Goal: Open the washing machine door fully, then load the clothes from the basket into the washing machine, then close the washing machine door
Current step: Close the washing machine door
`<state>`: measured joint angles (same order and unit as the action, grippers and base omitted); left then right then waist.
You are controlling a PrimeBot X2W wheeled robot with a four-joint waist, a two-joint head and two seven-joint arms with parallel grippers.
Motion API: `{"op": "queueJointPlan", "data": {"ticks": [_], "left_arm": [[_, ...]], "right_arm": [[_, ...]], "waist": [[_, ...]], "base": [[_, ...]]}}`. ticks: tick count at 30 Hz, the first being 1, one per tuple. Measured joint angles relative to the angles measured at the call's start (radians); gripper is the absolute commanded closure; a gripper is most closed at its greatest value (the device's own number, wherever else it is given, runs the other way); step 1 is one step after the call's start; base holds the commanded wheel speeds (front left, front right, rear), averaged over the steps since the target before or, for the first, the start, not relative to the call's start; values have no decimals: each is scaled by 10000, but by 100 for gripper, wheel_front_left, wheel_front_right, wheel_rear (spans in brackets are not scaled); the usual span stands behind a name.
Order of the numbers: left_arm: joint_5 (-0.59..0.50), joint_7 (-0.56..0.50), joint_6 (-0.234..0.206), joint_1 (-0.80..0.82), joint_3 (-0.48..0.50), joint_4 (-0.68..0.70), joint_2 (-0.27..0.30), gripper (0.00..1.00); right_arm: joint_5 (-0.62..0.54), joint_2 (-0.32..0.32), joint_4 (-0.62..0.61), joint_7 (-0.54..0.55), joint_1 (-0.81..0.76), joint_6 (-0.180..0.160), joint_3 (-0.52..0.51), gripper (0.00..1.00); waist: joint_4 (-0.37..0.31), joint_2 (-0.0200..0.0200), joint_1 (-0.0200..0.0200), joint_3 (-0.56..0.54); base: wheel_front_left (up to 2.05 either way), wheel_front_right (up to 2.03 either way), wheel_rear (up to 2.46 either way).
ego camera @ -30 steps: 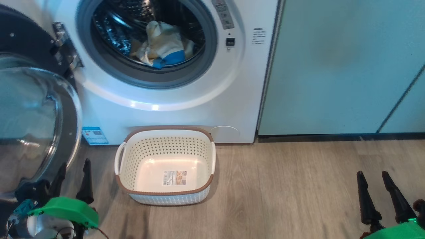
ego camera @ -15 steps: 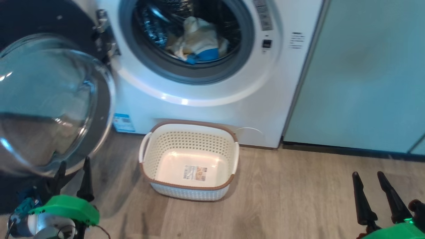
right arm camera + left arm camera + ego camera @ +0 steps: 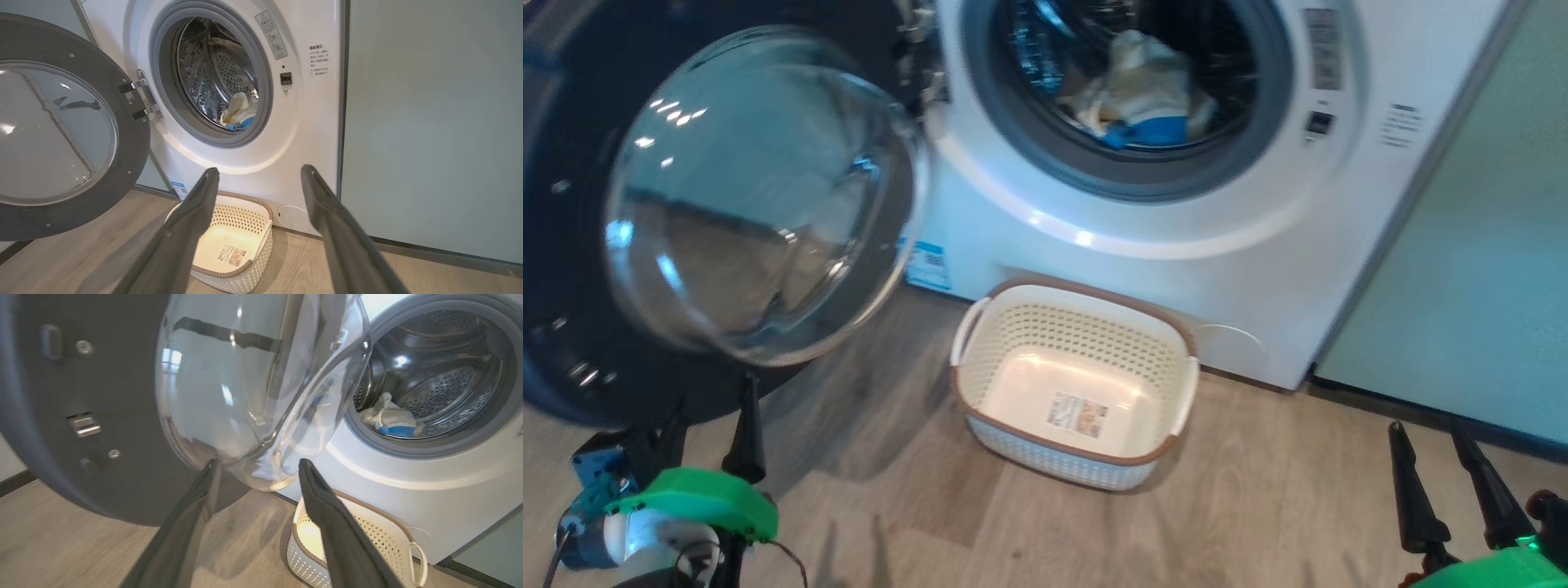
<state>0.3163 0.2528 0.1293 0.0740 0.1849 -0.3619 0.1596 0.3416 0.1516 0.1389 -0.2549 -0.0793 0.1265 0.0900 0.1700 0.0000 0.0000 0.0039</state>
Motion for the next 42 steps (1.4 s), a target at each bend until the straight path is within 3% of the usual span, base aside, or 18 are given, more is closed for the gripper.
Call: {"op": "queueJointPlan", "data": {"ticks": [20,42], "left_arm": [[-259,15,0,133,67,-100,-278,0],[-224,15,0,206,71,-144,-320,0]], "right_arm": [[0,-6,-13,0,28,0,0,0],[0,-6,-12,0,39,0,13,0]], "waist": [[2234,0,0,174],[3196,0,0,181]], "base": [[0,0,0],[0,0,0]]}}
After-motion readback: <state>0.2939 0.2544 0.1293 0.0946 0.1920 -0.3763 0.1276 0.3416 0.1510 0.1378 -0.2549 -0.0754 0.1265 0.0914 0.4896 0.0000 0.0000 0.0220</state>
